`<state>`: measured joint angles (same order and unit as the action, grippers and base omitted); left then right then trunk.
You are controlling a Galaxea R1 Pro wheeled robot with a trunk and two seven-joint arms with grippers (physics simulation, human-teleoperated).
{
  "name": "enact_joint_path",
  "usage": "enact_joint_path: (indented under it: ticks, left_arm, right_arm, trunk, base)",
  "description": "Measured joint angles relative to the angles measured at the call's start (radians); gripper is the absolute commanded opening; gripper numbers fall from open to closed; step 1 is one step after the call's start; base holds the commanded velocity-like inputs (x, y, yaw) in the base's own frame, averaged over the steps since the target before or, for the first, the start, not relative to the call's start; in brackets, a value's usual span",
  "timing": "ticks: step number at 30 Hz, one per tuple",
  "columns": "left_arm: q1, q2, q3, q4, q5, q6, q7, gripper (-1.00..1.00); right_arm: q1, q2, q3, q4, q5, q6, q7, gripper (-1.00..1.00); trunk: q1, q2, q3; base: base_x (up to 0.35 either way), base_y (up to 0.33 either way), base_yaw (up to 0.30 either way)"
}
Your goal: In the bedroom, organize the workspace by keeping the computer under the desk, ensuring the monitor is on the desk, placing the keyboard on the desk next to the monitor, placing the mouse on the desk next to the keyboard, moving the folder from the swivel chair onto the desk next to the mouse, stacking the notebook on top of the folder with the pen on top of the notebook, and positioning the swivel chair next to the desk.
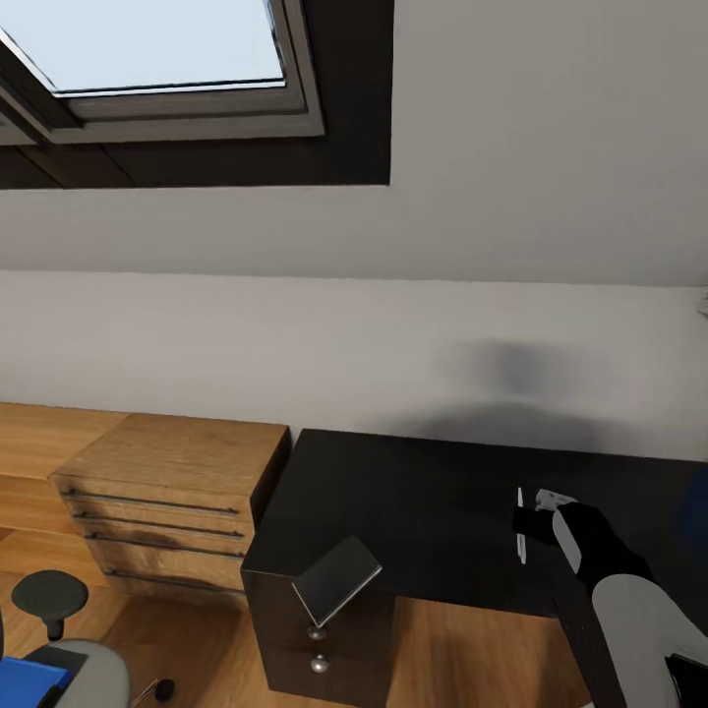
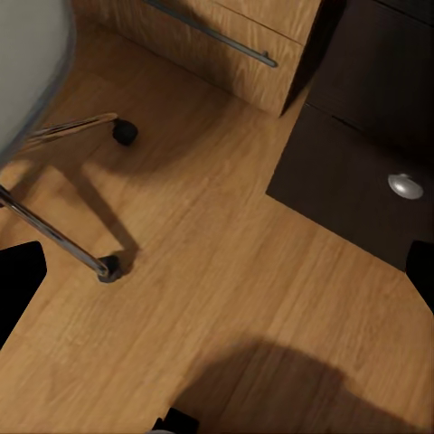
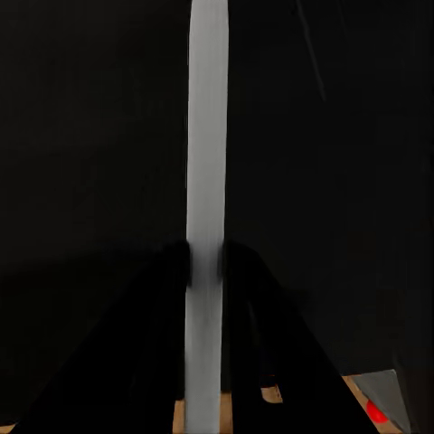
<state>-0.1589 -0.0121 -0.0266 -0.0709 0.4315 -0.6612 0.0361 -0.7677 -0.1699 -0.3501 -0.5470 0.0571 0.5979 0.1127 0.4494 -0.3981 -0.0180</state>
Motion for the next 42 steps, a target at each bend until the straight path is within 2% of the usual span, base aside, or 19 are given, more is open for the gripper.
enact_joint_path:
  ticks: [5,9,12,21,34,42]
  left_arm:
    - [0.0,0.0,0.0,0.0,0.0,0.0,0.0,1.0]
    - [0.0,0.0,0.0,0.0,0.0,0.0,0.0,1.0]
    - [0.0,0.0,0.001,0.0,0.0,0.0,0.0,1.0]
    - [0.0,-0.001,0.0,0.0,0.0,0.0,0.0,1.0]
    - [0.0,-0.005,-0.001,0.0,-0.001,0.0,0.001,1.0]
    - [0.0,-0.02,-0.001,0.0,0.0,0.0,0.003,1.0]
  right_arm:
    - [0.0,0.003,0.005,0.001,0.003,-0.009,-0.048,-1.0]
    - [0.0,0.03,0.006,0.002,0.005,-0.012,-0.114,-1.0]
    - [0.0,0.041,0.007,0.002,0.014,-0.013,-0.139,-1.0]
    - [0.0,0.05,0.007,0.003,0.053,-0.015,-0.16,-1.0]
    - [0.0,0.051,0.009,0.028,0.057,-0.015,-0.183,-1.0]
    - [0.0,0.05,0.034,0.068,0.057,-0.013,-0.198,-1.0]
  trunk:
    - [0.0,0.0,0.0]
    - [0.0,0.0,0.0]
    - [0.0,0.0,0.0]
    - [0.0,0.0,0.0]
    - [0.0,0.0,0.0]
    - [0.031,-0.055,-0.025]
  base:
    - [0.004,-0.011,-0.002]
    - [0.019,-0.002,0.0]
    - [0.182,-0.001,0.0]
    - [0.226,0.0,0.0]
    - [0.019,0.0,0.0]
    - [0.002,0.0,0.0]
